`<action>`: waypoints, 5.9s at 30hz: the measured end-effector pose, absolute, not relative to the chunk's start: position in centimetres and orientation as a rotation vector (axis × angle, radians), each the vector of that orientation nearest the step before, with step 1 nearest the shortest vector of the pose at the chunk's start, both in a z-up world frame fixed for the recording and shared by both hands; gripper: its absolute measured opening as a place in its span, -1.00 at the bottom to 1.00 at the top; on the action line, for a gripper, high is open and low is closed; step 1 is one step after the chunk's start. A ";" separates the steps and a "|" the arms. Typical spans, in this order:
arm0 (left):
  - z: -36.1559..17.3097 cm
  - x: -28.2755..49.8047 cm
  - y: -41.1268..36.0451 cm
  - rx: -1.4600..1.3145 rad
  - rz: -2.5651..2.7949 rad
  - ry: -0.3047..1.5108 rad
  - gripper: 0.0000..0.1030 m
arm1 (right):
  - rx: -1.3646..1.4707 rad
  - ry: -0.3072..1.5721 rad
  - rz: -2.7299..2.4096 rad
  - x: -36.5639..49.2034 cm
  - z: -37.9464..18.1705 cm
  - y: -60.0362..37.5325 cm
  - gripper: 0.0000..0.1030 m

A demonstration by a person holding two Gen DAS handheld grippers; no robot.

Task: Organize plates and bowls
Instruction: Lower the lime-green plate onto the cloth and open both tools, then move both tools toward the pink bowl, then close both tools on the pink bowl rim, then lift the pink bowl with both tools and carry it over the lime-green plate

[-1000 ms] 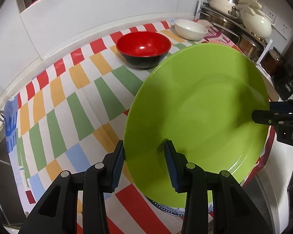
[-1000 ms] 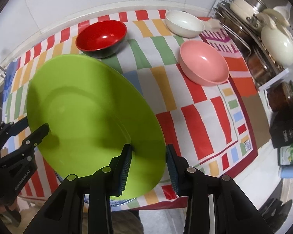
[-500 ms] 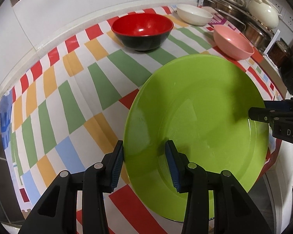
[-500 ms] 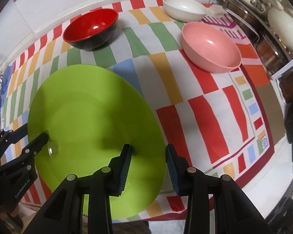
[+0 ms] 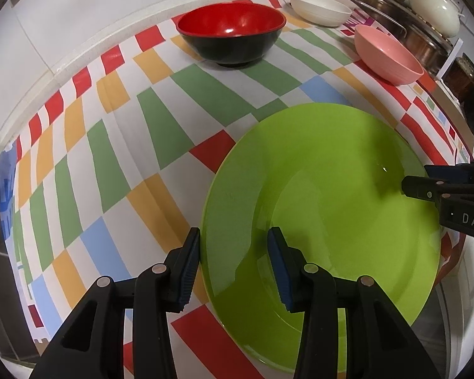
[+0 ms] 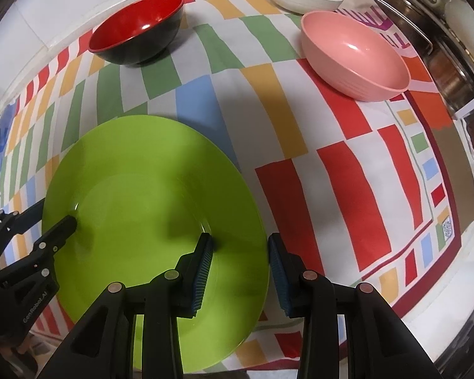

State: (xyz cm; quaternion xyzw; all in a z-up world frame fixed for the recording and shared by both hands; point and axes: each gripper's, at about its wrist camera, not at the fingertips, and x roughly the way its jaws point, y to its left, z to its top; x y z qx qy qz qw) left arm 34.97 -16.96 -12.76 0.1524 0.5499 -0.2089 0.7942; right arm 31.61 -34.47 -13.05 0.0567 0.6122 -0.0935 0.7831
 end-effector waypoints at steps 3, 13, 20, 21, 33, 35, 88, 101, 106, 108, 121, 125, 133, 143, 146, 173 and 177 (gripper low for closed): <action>-12.8 35.0 -17.0 0.330 -0.448 1.174 -0.18 | 0.106 1.317 -0.195 31.5 -13.0 -34.3 -0.26; -11.3 34.8 -17.2 0.356 -0.423 1.097 0.24 | 0.071 1.230 -0.223 30.9 -11.3 -34.4 -0.26; -7.8 34.4 -18.2 0.353 -0.444 0.968 0.42 | 0.070 1.087 -0.258 29.6 -8.3 -35.3 -0.23; -7.4 34.4 -18.4 0.352 -0.448 0.951 0.44 | 0.071 1.073 -0.254 29.6 -7.9 -35.7 -0.15; -4.7 34.8 -23.1 0.345 -0.507 0.866 0.48 | 0.051 0.904 -0.340 28.8 -4.9 -40.4 -0.05; -4.5 35.1 -24.3 0.343 -0.521 0.860 0.48 | 0.046 0.883 -0.350 28.8 -4.4 -41.3 -0.05; -10.6 47.1 -44.2 0.335 -0.643 1.061 -0.49 | 0.355 0.986 -0.235 39.1 -10.8 -56.2 -0.65; -10.6 47.0 -44.4 0.340 -0.633 1.069 -0.78 | 0.383 0.995 -0.249 39.2 -10.8 -56.1 -0.76; -9.5 46.2 -43.0 0.328 -0.621 1.056 -0.77 | 0.356 0.977 -0.241 38.6 -9.4 -54.9 -0.76; -9.0 45.8 -42.3 0.313 -0.616 1.053 -0.77 | 0.342 0.971 -0.236 38.3 -8.8 -54.2 -0.76; -5.5 41.8 -34.6 0.222 -0.520 0.994 -0.77 | 0.272 0.935 -0.128 35.8 -5.7 -48.3 -0.76; -4.9 40.7 -31.7 0.193 -0.474 0.984 -0.77 | 0.240 0.934 -0.079 35.2 -5.2 -45.9 -0.76; -4.8 37.9 -26.7 0.143 -0.387 0.982 -0.77 | 0.188 0.944 0.015 33.7 -4.9 -41.6 -0.76; -5.3 34.9 -22.6 0.103 -0.319 0.996 -0.77 | 0.158 0.982 0.095 31.9 -5.8 -37.8 -0.76; -5.6 34.2 -21.8 0.092 -0.311 1.005 -0.77 | 0.157 1.003 0.108 31.5 -6.3 -37.1 -0.76; -9.6 31.3 -18.2 0.057 -0.282 1.109 -0.77 | 0.152 1.144 0.150 29.6 -10.4 -33.9 -0.76; -10.1 31.3 -18.2 0.053 -0.283 1.124 -0.77 | 0.148 1.155 0.148 29.8 -10.7 -33.8 -0.76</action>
